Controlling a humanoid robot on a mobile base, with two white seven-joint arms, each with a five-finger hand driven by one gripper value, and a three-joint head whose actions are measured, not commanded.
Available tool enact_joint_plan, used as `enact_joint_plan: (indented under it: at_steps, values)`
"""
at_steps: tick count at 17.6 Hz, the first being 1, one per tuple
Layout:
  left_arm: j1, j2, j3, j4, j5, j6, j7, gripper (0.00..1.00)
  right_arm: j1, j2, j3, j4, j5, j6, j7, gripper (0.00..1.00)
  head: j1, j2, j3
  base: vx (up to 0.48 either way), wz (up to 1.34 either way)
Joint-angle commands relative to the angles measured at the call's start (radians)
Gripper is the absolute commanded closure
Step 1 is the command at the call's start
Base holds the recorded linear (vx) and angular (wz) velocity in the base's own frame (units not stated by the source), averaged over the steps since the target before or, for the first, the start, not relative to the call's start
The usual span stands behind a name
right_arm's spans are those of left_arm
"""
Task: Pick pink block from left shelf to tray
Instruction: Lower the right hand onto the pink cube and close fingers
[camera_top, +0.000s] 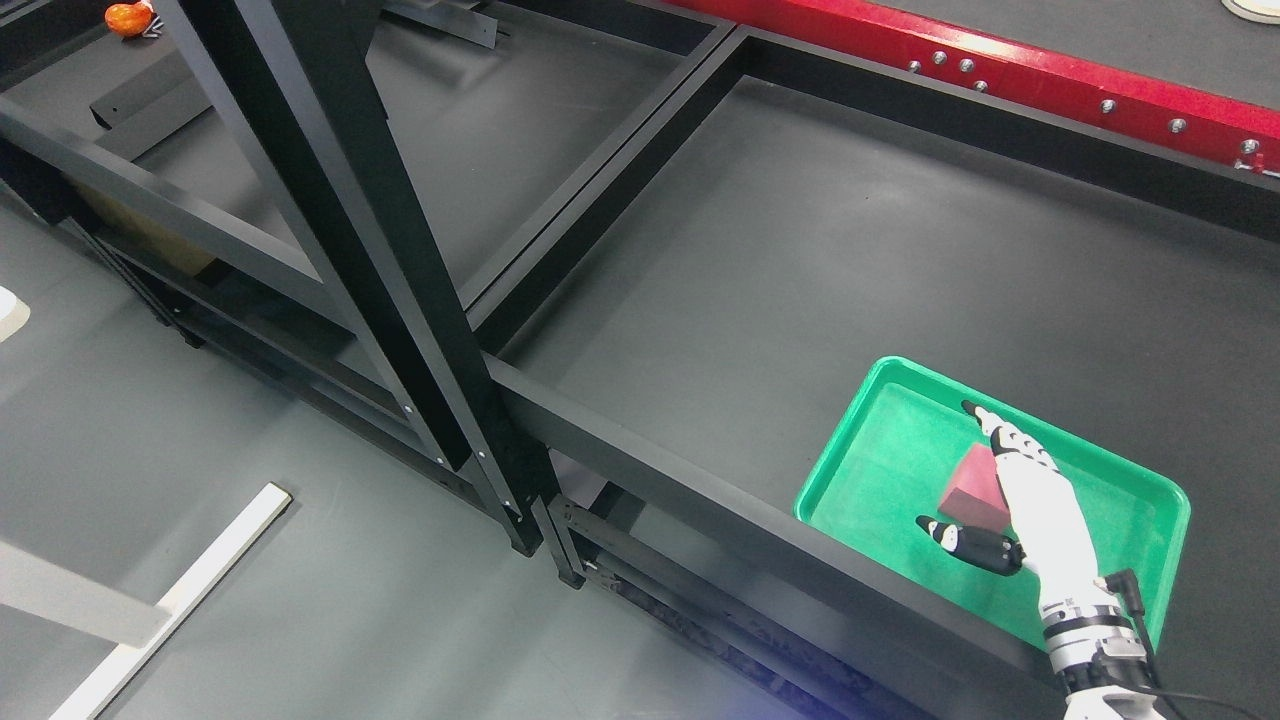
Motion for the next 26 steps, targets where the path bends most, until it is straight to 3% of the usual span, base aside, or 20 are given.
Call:
enact_joint_plan:
  at_steps: [1, 6, 18, 26]
  values:
    - [0.000, 0.017, 0.000, -0.017, 0.008, 0.001, 0.000, 0.00, -0.003, -0.009, -0.011, 0.013, 0.013, 0.062, 0.009, 0.02, 0.0000, 0.000, 0.000, 0.046, 0.00]
    - [0.000, 0.017, 0.000, -0.017, 0.008, 0.001, 0.000, 0.00, 0.005, -0.028, -0.010, 0.021, 0.023, 0.109, 0.012, 0.03, 0.0000, 0.000, 0.000, 0.040, 0.00]
    - [0.000, 0.017, 0.000, -0.017, 0.008, 0.001, 0.000, 0.00, -0.020, -0.048, 0.053, 0.088, 0.020, 0.105, 0.009, 0.05, 0.0000, 0.000, 0.000, 0.000, 0.00]
    - [0.000, 0.017, 0.000, -0.017, 0.008, 0.001, 0.000, 0.00, -0.046, -0.048, 0.066, 0.136, 0.023, 0.106, 0.009, 0.22, 0.0000, 0.000, 0.000, 0.000, 0.00]
